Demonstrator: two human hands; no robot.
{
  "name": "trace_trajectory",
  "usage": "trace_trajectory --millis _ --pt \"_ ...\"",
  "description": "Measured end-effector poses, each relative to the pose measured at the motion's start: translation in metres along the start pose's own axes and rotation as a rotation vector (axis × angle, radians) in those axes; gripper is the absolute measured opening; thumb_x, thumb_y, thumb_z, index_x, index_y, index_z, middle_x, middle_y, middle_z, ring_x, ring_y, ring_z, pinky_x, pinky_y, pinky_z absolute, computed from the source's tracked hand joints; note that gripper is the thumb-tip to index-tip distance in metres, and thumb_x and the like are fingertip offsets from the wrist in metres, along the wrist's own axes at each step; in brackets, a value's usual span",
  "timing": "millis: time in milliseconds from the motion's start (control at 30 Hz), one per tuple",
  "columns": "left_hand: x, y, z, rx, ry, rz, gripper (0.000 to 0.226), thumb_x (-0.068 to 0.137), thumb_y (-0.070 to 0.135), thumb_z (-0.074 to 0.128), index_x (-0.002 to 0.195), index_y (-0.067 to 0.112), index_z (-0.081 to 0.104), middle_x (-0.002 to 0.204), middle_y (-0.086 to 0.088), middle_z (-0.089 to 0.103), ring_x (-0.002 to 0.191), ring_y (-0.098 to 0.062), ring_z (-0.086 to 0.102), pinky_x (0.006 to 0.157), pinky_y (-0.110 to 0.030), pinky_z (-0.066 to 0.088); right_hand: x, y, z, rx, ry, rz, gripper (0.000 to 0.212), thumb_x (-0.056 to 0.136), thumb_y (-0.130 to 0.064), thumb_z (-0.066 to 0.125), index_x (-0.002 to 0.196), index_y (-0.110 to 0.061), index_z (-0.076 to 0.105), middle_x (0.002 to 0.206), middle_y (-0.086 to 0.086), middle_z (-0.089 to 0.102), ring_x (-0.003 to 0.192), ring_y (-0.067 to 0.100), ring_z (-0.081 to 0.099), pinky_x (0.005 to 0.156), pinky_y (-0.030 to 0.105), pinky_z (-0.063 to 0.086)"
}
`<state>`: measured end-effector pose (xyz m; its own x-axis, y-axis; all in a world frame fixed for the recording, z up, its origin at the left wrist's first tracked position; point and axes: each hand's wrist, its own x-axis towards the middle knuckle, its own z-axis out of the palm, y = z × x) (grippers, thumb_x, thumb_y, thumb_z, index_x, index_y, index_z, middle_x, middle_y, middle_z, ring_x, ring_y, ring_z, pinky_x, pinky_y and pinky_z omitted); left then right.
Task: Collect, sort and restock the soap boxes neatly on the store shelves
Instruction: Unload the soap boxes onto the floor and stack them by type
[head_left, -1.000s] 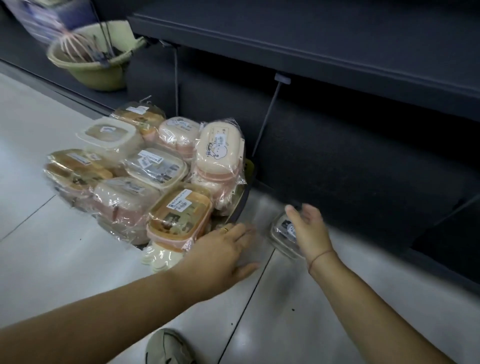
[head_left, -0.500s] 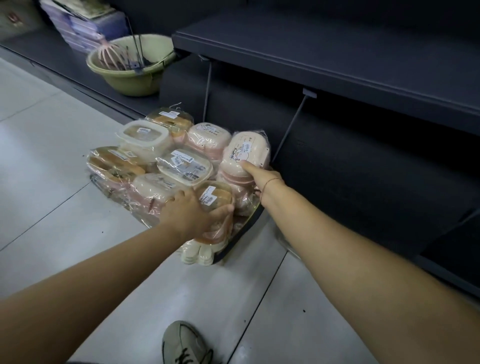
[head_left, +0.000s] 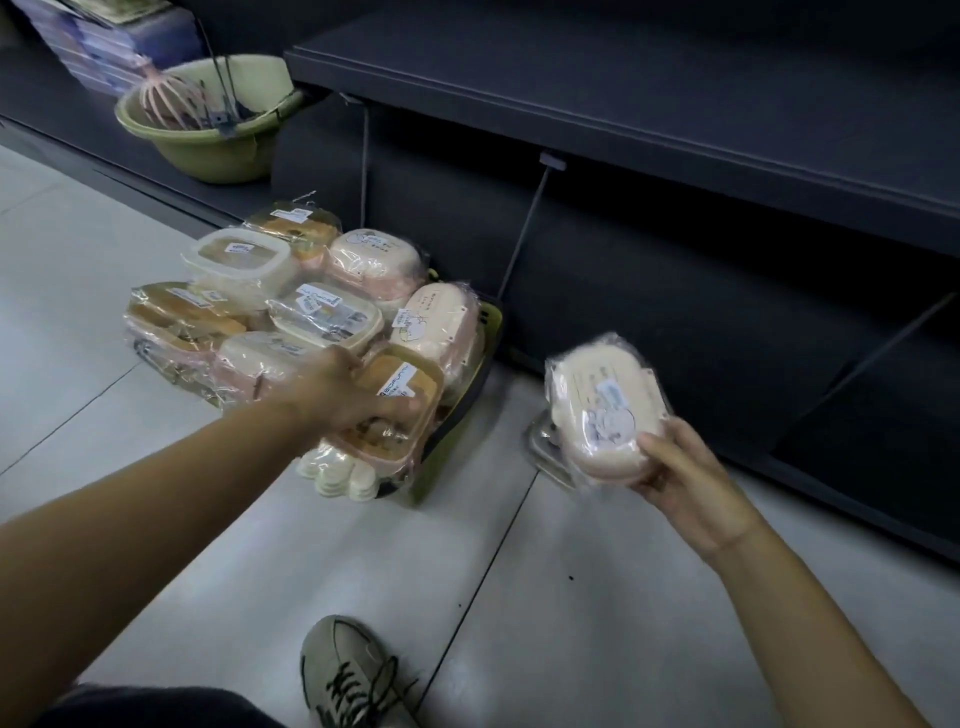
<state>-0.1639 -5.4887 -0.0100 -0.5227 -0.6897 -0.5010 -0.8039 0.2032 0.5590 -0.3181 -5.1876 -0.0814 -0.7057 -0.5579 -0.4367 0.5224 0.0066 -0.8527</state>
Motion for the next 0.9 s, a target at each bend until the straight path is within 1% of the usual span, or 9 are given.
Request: trace_trajectory --millis 133,233,267,333,400,533,633,767,900 --pt "-0.011 0.018 0.016 0.201 -0.005 0.26 0.093 0.062 0.04 0.089 0.137 0.023 0.035 0.119 0.002 0.051 0.104 -0.02 0.054 0.086 -0.035 0.047 -0.026 0.044 -0.081 -0.073 0.205 0.113 0.056 0.071 -0.036 0.078 0.121 -0.02 0.06 0.115 0.006 0.069 0.1 0.022 0.068 0.075 0.036 0.056" --pt "-0.019 0.035 0.033 0.207 -0.043 0.435 0.089 0.062 0.037 0.089 0.136 0.026 0.04 0.105 0.01 0.054 0.101 -0.015 0.052 0.084 -0.03 0.043 -0.026 0.077 -0.115 -0.029 0.389 0.185 0.012 0.09 -0.018 0.065 0.1 -0.018 0.058 0.103 0.009 0.065 0.085 0.022 0.064 0.068 0.035 0.053" --pt "-0.02 0.04 0.039 0.213 -0.058 0.469 0.085 0.062 0.037 0.089 0.133 0.03 0.043 0.1 0.015 0.054 0.097 -0.011 0.053 0.08 -0.027 0.042 -0.022 0.085 -0.124 -0.024 0.416 0.218 0.012 0.091 -0.014 0.063 0.1 -0.019 0.056 0.103 0.009 0.064 0.085 0.022 0.063 0.068 0.035 0.053" --pt "-0.019 0.044 0.05 0.203 -0.107 0.495 0.075 0.059 0.04 0.089 0.122 0.038 0.049 0.092 0.021 0.058 0.088 -0.003 0.058 0.072 -0.019 0.043 -0.015 0.095 -0.138 -0.046 0.4 0.263 0.023 0.091 -0.015 0.064 0.111 -0.02 0.055 0.111 0.01 0.064 0.089 0.024 0.064 0.069 0.034 0.053" --pt "-0.013 0.045 0.061 0.133 -0.186 0.475 0.071 0.051 0.044 0.09 0.113 0.042 0.056 0.091 0.016 0.068 0.088 -0.004 0.065 0.072 -0.019 0.051 -0.003 0.099 -0.148 -0.069 0.378 0.302 0.035 0.09 -0.016 0.065 0.123 -0.021 0.054 0.116 0.009 0.064 0.093 0.024 0.064 0.07 0.033 0.052" --pt "0.003 0.037 0.087 0.095 -0.304 0.465 0.073 0.055 0.037 0.092 0.12 0.035 0.061 0.102 0.011 0.071 0.094 -0.008 0.068 0.083 -0.035 0.058 0.032 0.102 -0.159 -0.089 0.308 0.376 0.043 0.092 -0.013 0.062 0.133 -0.02 0.05 0.115 0.005 0.063 0.094 0.021 0.061 0.071 0.034 0.051" --pt "0.011 0.027 0.111 0.13 -0.4 0.431 0.071 0.058 0.027 0.093 0.121 0.035 0.06 0.101 0.017 0.071 0.094 -0.003 0.067 0.084 -0.03 0.057 0.059 0.105 -0.163 -0.153 0.317 0.414 0.054 0.093 -0.012 0.061 0.142 -0.021 0.041 0.132 0.008 0.053 0.097 0.021 0.058 0.072 0.033 0.05" --pt "0.025 0.016 0.152 0.126 -0.558 0.416 0.062 0.065 0.012 0.09 0.118 0.031 0.063 0.103 0.01 0.072 0.097 -0.008 0.069 0.086 -0.031 0.054 0.086 0.117 -0.167 -0.415 0.437 0.402 0.082 0.085 -0.022 0.073 0.151 -0.029 0.024 0.146 0.012 0.033 0.124 0.032 0.048 0.1 0.041 0.045" --pt "0.049 0.0 0.203 0.19 -0.631 0.346 0.055 0.073 0.009 0.083 0.12 0.02 0.057 0.106 0.01 0.062 0.099 -0.006 0.06 0.078 -0.012 0.047 0.094 0.132 -0.155 -0.581 0.547 0.395 0.095 0.077 -0.036 0.078 0.152 -0.031 0.019 0.147 0.013 0.027 0.131 0.039 0.039 0.109 0.05 0.037"
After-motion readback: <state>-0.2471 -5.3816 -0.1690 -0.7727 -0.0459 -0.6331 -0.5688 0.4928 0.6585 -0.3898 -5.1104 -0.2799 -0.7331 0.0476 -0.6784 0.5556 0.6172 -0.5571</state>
